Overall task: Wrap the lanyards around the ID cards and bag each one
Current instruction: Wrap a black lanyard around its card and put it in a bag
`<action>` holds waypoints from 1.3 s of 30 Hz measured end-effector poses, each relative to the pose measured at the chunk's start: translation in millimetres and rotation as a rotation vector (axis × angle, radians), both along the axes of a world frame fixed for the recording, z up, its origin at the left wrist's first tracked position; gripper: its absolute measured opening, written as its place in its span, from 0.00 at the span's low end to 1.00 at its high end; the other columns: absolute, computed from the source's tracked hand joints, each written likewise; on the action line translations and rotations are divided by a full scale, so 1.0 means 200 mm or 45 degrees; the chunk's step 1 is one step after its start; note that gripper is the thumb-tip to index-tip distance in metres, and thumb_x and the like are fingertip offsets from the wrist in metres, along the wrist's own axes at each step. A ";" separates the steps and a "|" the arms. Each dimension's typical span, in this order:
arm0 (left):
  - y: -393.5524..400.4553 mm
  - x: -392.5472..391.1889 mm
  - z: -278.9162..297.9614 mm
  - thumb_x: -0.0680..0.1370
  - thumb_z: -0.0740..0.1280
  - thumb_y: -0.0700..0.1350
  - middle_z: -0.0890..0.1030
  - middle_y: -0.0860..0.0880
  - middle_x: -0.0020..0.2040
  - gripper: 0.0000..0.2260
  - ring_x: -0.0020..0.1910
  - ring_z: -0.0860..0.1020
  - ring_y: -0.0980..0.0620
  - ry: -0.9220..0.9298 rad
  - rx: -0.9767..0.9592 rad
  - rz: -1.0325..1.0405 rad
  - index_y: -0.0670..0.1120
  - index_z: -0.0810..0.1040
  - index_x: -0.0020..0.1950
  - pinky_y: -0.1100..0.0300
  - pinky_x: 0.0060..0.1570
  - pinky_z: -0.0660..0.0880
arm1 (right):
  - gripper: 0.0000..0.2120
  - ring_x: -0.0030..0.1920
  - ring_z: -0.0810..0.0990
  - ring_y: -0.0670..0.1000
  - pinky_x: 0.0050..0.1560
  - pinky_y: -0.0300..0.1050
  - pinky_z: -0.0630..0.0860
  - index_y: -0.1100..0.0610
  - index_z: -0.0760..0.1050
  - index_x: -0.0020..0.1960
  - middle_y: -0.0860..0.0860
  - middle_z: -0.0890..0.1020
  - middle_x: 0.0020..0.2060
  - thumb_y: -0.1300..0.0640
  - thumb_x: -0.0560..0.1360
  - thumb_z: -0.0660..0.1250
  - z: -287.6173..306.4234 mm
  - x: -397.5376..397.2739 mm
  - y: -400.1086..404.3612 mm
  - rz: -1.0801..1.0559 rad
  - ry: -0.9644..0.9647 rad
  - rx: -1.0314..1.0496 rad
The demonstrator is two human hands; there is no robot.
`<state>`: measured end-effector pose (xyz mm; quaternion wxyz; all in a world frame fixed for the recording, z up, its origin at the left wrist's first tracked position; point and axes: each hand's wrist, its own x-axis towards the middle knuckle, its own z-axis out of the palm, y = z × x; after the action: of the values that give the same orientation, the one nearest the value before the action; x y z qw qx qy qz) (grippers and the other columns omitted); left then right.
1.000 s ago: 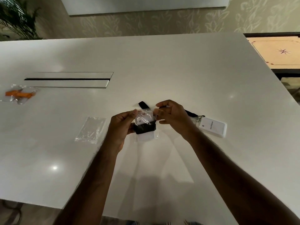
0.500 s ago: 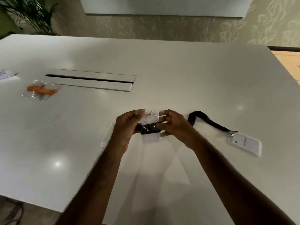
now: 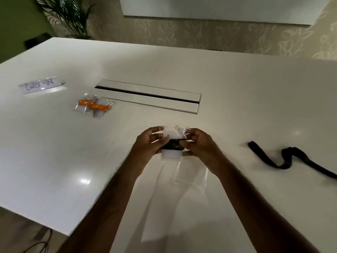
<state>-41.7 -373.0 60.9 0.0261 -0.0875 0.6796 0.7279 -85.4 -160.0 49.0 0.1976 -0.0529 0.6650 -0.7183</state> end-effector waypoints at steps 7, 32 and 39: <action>-0.41 -0.09 -0.02 0.79 0.73 0.36 0.88 0.48 0.54 0.15 0.54 0.86 0.49 -0.008 -0.127 0.080 0.50 0.80 0.63 0.55 0.51 0.84 | 0.14 0.53 0.89 0.55 0.48 0.50 0.87 0.63 0.77 0.64 0.57 0.87 0.57 0.65 0.80 0.73 0.01 -0.09 -0.44 -0.097 -0.017 -0.064; -1.18 -0.66 -0.07 0.75 0.77 0.39 0.86 0.46 0.54 0.15 0.52 0.84 0.51 0.039 -0.724 0.514 0.42 0.82 0.61 0.63 0.50 0.79 | 0.11 0.55 0.84 0.53 0.66 0.54 0.80 0.53 0.81 0.58 0.58 0.86 0.59 0.65 0.79 0.70 -0.10 -0.46 -1.34 -0.051 -0.107 -0.114; -1.24 -0.74 -0.13 0.77 0.75 0.39 0.86 0.45 0.55 0.13 0.51 0.82 0.53 -0.013 -0.917 0.517 0.40 0.83 0.61 0.73 0.42 0.71 | 0.10 0.48 0.86 0.46 0.62 0.51 0.84 0.50 0.83 0.53 0.50 0.87 0.49 0.65 0.80 0.70 -0.14 -0.54 -1.44 0.004 -0.191 -0.175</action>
<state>-189.6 -621.3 35.2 -0.1469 -0.2268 0.8597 0.4336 -194.2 -448.4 20.6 0.2439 -0.0136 0.5975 -0.7638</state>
